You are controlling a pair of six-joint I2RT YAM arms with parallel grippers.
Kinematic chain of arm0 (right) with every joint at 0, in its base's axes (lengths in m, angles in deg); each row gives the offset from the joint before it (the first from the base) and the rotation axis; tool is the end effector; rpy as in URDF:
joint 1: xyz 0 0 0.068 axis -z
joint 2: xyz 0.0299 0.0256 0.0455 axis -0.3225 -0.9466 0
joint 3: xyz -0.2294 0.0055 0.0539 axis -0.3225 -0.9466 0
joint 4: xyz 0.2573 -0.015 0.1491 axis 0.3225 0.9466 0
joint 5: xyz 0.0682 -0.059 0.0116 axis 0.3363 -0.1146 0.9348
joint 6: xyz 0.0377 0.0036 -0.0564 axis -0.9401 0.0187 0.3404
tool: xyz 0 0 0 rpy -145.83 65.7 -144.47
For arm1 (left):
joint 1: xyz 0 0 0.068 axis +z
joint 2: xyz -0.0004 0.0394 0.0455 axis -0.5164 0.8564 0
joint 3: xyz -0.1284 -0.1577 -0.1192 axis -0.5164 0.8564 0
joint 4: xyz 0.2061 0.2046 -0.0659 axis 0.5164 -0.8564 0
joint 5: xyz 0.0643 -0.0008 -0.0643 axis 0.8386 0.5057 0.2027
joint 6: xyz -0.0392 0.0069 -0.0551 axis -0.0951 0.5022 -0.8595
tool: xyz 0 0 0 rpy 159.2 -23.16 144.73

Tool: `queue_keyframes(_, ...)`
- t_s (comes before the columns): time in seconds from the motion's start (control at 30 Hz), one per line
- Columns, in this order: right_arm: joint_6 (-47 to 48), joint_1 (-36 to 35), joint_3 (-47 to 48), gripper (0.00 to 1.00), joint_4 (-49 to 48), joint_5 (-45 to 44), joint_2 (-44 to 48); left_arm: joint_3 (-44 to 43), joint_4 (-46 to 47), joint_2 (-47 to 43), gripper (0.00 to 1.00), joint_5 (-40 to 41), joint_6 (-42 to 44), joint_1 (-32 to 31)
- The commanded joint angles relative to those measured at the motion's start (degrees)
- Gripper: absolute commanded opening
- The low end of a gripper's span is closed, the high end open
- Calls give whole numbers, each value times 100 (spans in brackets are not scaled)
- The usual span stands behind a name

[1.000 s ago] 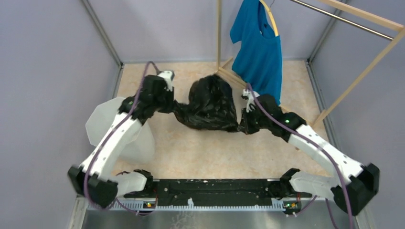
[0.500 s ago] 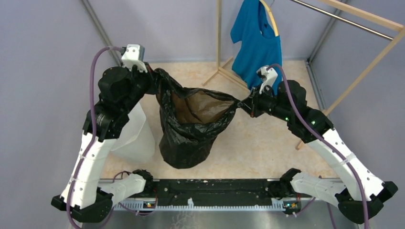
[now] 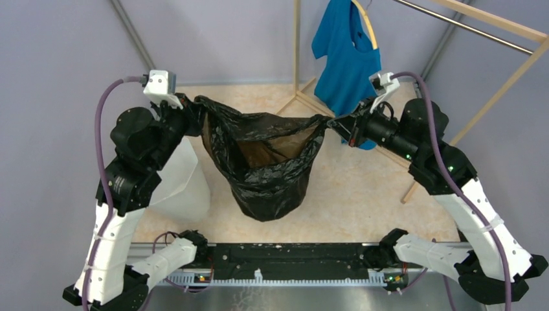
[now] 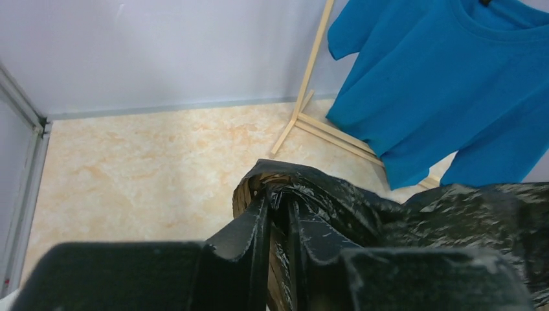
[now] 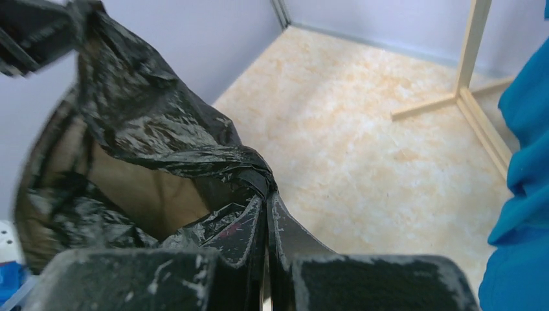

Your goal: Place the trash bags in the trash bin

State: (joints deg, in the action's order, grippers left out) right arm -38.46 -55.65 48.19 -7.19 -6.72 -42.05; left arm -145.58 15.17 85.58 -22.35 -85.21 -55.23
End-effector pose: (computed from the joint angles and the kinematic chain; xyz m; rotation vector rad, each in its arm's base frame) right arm 0.1955 0.1582 0.4584 -0.4213 1.7247 0.8512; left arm 0.1965 -0.0814 0.4994 0.0950 1.6366 -0.3894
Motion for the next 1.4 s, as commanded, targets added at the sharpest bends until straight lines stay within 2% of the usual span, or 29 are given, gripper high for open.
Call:
queue_keyframes(0.0, -9, 26, 628, 0, -337, -9, 53, 280, -94, -144, 29, 454, 70, -11)
queue_keyframes(0.03, -9, 20, 705, 0, -344, -76, 38, 313, -202, -172, 38, 501, 40, -12)
queue_keyframes(0.13, 27, 20, 941, 0, -302, -257, -82, 271, -568, -281, 79, 756, -104, -6)
queue_keyframes(0.17, 24, 22, 1002, 0, -290, -325, -125, 256, -680, -362, 87, 907, -164, -11)
queue_keyframes(0.23, 32, 24, 1042, 0, -348, -389, -126, 239, -906, -583, 99, 1198, -249, -11)
queue_keyframes(0.4, 111, 26, 1029, 0, -418, -385, -163, 233, -1746, -858, 99, 1379, -613, -9)
queue_keyframes(0.7, 206, 26, 1136, 0, -368, -412, -125, 677, -3128, -410, 99, 1170, -1208, -12)
queue_keyframes(0.9, 218, 22, 1122, 0, -377, -430, -26, 937, -3023, -203, 90, 889, -1087, -12)
queue_keyframes(1.03, 229, 19, 1140, 0, -311, -454, 35, 1098, -2866, 17, 74, 792, -974, -12)
queue_keyframes(1.13, 269, 23, 1208, 0, -281, -549, 114, 1280, -2834, 134, 54, 941, -937, -12)
queue_keyframes(1.2, 315, 21, 1348, 0, -253, -584, 136, 1320, -2798, 176, 44, 915, -928, -12)
queue_keyframes(1.3, 401, 19, 1546, 0, -232, -657, 138, 1308, -2516, 73, 31, 501, -868, -12)
queue_keyframes(1.37, 424, 19, 1622, 0, -287, -749, 174, 1332, -2200, -21, 21, -129, -864, -10)
